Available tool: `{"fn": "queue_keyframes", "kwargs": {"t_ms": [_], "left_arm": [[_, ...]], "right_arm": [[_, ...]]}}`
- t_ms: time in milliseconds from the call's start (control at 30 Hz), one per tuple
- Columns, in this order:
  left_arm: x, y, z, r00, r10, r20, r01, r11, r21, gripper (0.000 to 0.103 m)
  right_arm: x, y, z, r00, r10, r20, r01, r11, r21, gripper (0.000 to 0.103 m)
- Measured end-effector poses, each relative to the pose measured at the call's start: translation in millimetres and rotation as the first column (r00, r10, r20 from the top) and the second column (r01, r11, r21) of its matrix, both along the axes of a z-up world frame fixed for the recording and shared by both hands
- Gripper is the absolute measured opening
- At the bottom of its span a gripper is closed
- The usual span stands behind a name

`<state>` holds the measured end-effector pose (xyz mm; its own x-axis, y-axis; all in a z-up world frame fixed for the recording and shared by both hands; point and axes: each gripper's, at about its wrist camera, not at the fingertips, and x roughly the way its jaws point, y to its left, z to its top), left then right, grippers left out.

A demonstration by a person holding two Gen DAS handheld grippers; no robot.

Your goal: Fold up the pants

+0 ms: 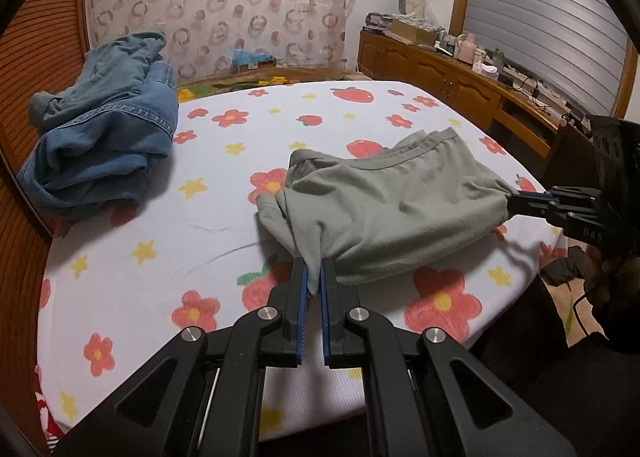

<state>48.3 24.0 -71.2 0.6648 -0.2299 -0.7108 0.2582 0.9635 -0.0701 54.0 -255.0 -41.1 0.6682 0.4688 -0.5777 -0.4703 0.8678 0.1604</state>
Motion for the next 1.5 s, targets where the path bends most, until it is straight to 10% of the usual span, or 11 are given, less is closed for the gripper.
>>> {"fn": "queue_keyframes", "kwargs": {"t_ms": [900,1233,1500], "left_arm": [[-5,2,-1,1.000,0.024,0.003,-0.024,1.000,0.019,0.007],[16,11,9,0.999,0.036,0.020,-0.036,0.999,-0.001,0.065],[53,6,5,1.000,0.024,0.012,-0.024,0.999,-0.025,0.066]], "right_arm": [[-4,2,7,1.000,-0.008,-0.001,0.008,1.000,-0.031,0.008],[-7,-4,29,0.997,-0.017,0.069,0.021,0.998,-0.052,0.011],[18,4,20,0.998,-0.022,0.065,0.024,0.999,-0.036,0.030]]}}
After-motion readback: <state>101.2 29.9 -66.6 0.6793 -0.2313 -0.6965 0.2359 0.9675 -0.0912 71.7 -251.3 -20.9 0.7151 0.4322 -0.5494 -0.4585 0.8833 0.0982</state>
